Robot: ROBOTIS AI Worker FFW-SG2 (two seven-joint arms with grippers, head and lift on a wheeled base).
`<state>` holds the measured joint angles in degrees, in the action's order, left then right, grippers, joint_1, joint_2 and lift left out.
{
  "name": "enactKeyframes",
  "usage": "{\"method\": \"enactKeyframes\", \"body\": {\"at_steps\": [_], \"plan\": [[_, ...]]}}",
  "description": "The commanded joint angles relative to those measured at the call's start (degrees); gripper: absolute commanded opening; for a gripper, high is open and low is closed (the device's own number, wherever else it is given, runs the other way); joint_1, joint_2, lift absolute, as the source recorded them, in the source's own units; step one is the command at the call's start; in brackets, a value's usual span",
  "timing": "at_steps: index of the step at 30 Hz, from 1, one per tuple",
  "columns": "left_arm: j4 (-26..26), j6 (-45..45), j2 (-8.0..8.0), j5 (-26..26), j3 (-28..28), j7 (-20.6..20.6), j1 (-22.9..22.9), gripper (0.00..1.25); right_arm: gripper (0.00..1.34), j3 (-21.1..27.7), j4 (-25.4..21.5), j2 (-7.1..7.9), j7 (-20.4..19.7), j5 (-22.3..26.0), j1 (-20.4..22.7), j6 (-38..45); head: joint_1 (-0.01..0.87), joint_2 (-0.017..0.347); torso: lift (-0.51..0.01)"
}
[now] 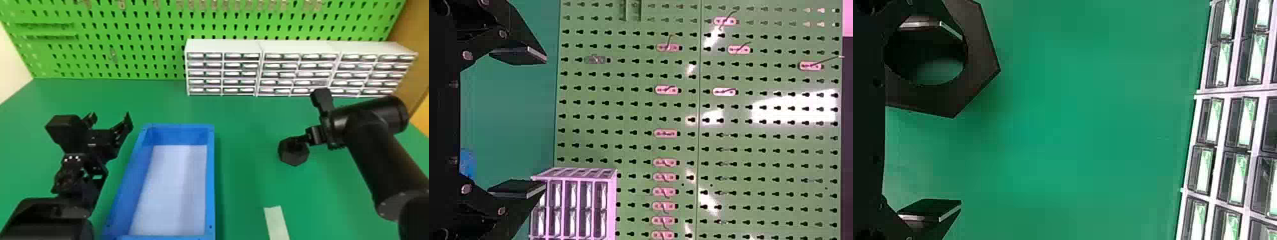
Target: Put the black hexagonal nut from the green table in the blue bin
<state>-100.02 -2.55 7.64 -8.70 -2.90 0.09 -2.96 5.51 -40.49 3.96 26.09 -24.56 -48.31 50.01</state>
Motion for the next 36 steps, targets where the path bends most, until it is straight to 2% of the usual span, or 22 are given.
{"method": "enactKeyframes", "body": {"at_steps": [1, 10, 22, 23, 27, 31, 36], "plan": [[0.0, 0.0, 0.0, 0.0, 0.0, 0.0, 0.1, 0.88, 1.2, 1.8, 0.9, -0.27, -0.1, -1.1, 0.1, -1.1, 0.686, 0.052, -0.097], [0.0, 0.0, 0.0, 0.0, 0.2, 0.0, 0.1, 0.88, 1.18, 3.9, 2.5, -0.45, -0.3, -1.5, 0.4, -3.0, 0.686, 0.052, -0.097], [0.0, 0.0, 0.0, 0.0, 0.2, 0.0, 0.1, 0.88, 1.03, 4.0, 2.9, -0.62, -0.7, -1.5, 0.6, -3.7, 0.686, 0.052, -0.097], [0.0, 0.0, 0.0, 0.0, 0.2, 0.0, 0.1, 0.88, 1.0, 3.9, 2.9, -0.71, -0.7, -1.5, 0.7, -3.7, 0.686, 0.052, -0.097], [0.0, 0.0, 0.0, 0.0, 0.2, 0.0, 0.1, 0.88, 0.76, 3.6, 2.9, -0.71, -0.7, -1.5, 0.7, -3.3, 0.686, 0.052, -0.097], [0.0, 0.0, 0.0, 0.0, 0.2, 0.0, 0.1, 0.88, 0.67, 2.9, 2.9, -0.71, -0.7, -1.5, 0.7, -2.8, 0.686, 0.052, -0.097], [0.0, 0.0, 0.0, 0.0, 0.2, 0.0, 0.1, 0.88, 0.4, 2.7, 2.9, -0.71, -0.7, -1.4, 0.8, -2.6, 0.686, 0.052, -0.097]]}}
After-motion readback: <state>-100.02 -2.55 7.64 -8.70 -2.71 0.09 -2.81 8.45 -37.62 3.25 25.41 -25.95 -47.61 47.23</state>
